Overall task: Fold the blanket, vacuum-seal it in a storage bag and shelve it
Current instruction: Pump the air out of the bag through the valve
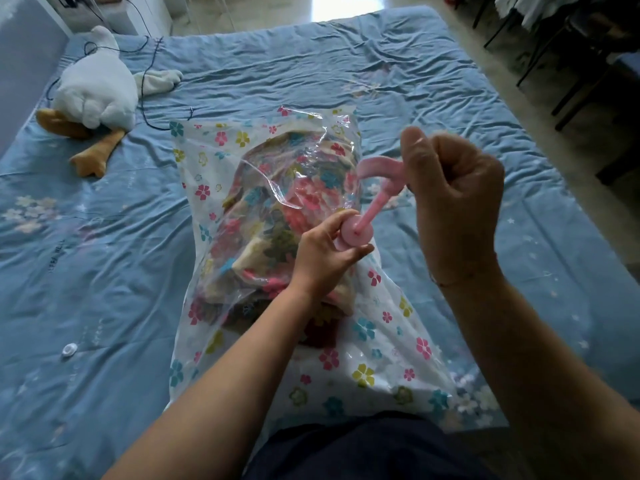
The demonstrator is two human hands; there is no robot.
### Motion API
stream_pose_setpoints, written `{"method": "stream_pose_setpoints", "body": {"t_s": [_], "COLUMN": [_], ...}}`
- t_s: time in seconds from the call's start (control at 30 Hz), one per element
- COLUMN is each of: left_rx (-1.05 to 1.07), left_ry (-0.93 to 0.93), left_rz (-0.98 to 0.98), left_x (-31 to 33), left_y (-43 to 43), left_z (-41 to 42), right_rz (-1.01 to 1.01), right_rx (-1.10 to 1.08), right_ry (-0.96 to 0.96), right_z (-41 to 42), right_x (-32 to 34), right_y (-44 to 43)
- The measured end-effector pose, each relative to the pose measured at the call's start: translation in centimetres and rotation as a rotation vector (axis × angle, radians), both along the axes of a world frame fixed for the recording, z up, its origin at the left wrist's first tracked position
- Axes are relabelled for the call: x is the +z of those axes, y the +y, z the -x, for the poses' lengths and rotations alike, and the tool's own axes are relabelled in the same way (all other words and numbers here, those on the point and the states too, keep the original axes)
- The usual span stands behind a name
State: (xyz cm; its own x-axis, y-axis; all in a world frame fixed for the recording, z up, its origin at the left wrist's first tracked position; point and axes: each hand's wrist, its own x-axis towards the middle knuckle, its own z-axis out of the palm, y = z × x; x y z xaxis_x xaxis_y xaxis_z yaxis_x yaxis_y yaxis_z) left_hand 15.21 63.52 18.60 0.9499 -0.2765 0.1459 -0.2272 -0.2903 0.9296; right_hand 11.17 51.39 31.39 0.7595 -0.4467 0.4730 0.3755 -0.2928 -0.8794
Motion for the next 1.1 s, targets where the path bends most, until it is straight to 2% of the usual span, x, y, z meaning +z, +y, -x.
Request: {"method": "stream_pose_setpoints", "body": {"t_s": [0.07, 0.17, 0.23, 0.3, 0.43, 0.5, 0.67, 0.73, 0.87, 0.93, 1.0, 1.1], "left_rx": [0.001, -0.031, -0.047, -0.032, -0.022, -0.021, -0.042, -0.035, -0.007, -0.011, -0.013, -0.034], "left_ry": [-0.005, 0.009, 0.035, 0.034, 0.021, 0.020, 0.015, 0.017, 0.024, 0.024, 0.038, 0.057], "left_rz": [-0.010, -0.003, 0.028, 0.027, 0.001, 0.001, 0.016, 0.028, 0.009, 0.002, 0.008, 0.025], "left_x": [0.0, 0.0, -0.1, -0.2, 0.0, -0.1, -0.2, -0.3, -0.3, -0.2, -0.1, -0.5], "left_y": [-0.1, -0.3, -0.3, -0.2, -0.2, -0.3, -0.1, -0.1, -0.1, -0.2, -0.3, -0.3], "left_z": [0.1, 0.7, 1.0, 0.8, 0.3, 0.4, 1.2, 1.3, 0.7, 0.7, 0.6, 0.9], "right_rz": [0.035, 0.142, 0.157, 0.124, -0.096, -0.063, 0.036, 0.032, -0.136, -0.108, -0.063, 0.106], "right_rx": [-0.015, 0.005, 0.014, 0.006, 0.010, 0.012, 0.063, 0.046, 0.083, 0.110, 0.127, 0.105], "right_ry": [0.070, 0.423, 0.538, 0.426, 0.003, 0.028, 0.531, 0.473, 0.047, -0.003, 0.132, 0.542], "right_z": [-0.1, 0.1, 0.2, 0.1, -0.4, -0.5, 0.5, 0.4, 0.0, -0.1, 0.1, -0.1], "right_x": [-2.4, -8.2, -9.5, -7.3, -0.3, -1.6, -9.8, -8.6, -1.1, -0.8, -4.0, -8.9], "right_y": [0.0, -0.1, -0.3, -0.6, -0.8, -0.6, 0.0, -0.3, -0.6, -0.6, -0.4, -0.9]}}
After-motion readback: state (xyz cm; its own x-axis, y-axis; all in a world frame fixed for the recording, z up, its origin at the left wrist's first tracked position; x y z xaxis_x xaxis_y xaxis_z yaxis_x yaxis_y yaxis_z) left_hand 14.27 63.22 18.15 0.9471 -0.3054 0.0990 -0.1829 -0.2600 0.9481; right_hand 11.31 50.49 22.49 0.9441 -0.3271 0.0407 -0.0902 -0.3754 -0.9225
